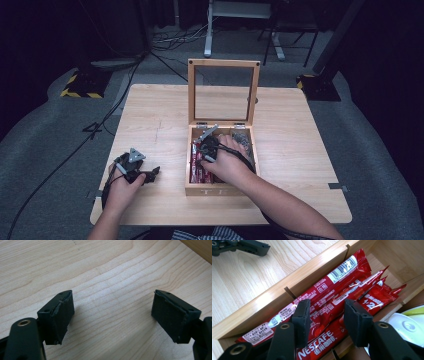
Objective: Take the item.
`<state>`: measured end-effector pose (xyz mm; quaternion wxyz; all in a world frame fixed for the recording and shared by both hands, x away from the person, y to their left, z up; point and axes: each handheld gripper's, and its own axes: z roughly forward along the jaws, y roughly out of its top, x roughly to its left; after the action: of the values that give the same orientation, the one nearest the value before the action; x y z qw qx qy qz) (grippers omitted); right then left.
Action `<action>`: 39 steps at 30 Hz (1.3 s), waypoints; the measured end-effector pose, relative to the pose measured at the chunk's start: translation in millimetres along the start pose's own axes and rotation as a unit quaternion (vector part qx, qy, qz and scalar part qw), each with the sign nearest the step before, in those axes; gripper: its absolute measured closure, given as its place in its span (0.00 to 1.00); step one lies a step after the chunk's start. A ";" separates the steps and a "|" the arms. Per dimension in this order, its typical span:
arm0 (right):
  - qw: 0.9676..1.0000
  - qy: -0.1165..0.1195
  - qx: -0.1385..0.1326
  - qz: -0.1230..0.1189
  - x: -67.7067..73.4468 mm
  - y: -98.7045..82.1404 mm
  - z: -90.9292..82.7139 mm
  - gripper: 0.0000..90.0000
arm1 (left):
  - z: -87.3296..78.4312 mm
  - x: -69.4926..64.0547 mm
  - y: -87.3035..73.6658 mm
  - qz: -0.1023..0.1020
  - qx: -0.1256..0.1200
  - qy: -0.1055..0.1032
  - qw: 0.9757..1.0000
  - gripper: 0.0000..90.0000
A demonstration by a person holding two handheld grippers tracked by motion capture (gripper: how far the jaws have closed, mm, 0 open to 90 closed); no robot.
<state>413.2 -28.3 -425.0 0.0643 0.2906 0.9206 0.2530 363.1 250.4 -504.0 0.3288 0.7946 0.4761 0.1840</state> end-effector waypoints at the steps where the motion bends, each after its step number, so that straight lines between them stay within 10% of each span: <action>1: 1.000 0.002 0.002 0.005 -0.4 0.3 0.1 0.65 | 0.0 0.0 0.0 0.000 0.000 0.000 1.000 0.21; 18: 0.996 0.049 -0.012 0.067 -10.2 -5.5 2.1 0.97 | 0.3 -0.3 0.4 0.001 0.000 0.000 1.000 0.21; 39: 0.995 0.062 -0.067 0.042 -6.8 -5.7 -17.6 1.00 | 0.5 -0.3 0.5 0.002 0.001 -0.002 1.000 0.21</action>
<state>411.3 -43.6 -412.9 0.0160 0.3077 0.8908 0.3340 363.6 249.8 -504.0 0.3286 0.7962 0.4737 0.1833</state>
